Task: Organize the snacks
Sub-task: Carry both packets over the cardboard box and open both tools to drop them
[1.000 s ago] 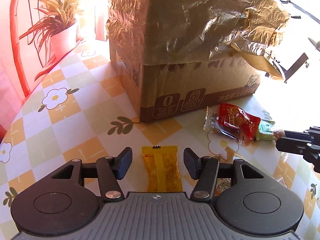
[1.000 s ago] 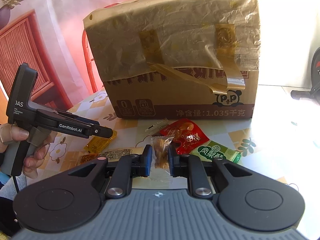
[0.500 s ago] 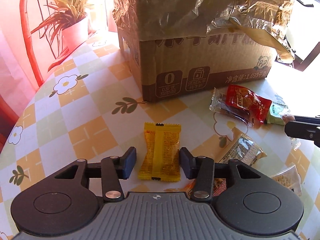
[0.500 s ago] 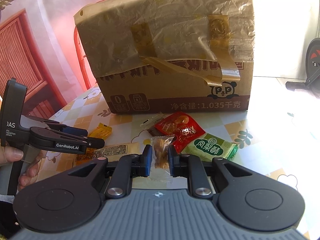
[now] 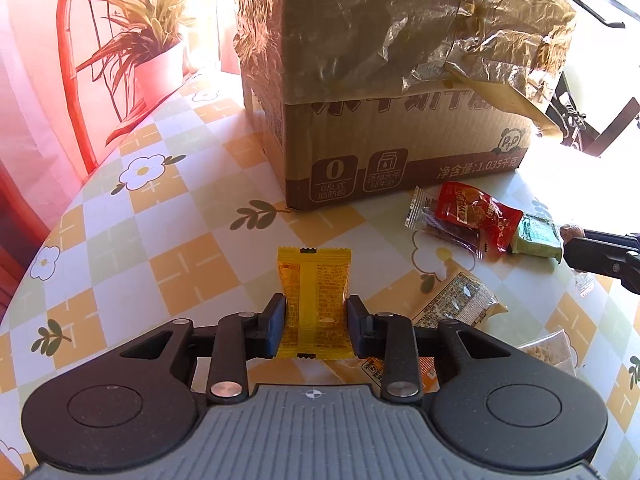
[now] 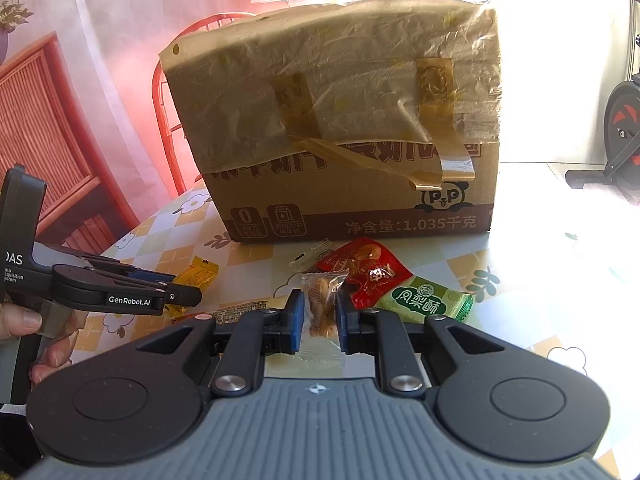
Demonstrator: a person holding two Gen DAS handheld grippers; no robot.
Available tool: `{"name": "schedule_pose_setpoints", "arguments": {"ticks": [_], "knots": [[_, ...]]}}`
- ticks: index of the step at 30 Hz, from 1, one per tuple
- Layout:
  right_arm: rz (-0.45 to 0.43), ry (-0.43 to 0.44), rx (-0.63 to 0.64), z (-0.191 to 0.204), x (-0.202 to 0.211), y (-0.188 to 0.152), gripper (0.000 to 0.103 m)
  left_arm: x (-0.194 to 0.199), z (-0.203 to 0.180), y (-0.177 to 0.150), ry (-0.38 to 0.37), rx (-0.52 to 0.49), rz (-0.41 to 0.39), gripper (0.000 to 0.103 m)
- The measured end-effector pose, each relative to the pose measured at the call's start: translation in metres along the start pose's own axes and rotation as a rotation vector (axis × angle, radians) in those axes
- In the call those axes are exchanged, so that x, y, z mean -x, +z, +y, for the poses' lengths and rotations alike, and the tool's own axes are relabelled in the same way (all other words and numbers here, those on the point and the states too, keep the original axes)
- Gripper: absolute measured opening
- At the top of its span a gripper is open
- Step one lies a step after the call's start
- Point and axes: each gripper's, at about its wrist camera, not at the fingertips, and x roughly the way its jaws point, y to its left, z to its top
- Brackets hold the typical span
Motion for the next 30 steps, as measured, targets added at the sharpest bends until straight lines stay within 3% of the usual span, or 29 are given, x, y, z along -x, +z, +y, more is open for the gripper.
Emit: {"name": "schedule_pose_setpoints", "arguments": {"ticks": [10,17,24,30], "knots": [[-0.066,-0.006,-0.049,0.004,0.016,-0.003,0.018,0.040,-0.001,-0.003,-0.020,0.070,-0.108,0.034],[-0.122,0.001,-0.042,0.004,0.024,0.017,0.018,0.070,-0.003,0.024,-0.026,0.071,-0.217,0.034],[-0.234,0.020,-0.006,-0.005,0.038,0.092,0.018,0.121,-0.017,0.087,-0.082,0.035,-0.393,0.034],[-0.297,-0.055,0.077,-0.024,0.031,0.170,0.018,0.130,-0.046,0.162,-0.124,-0.053,-0.471,0.034]]}}
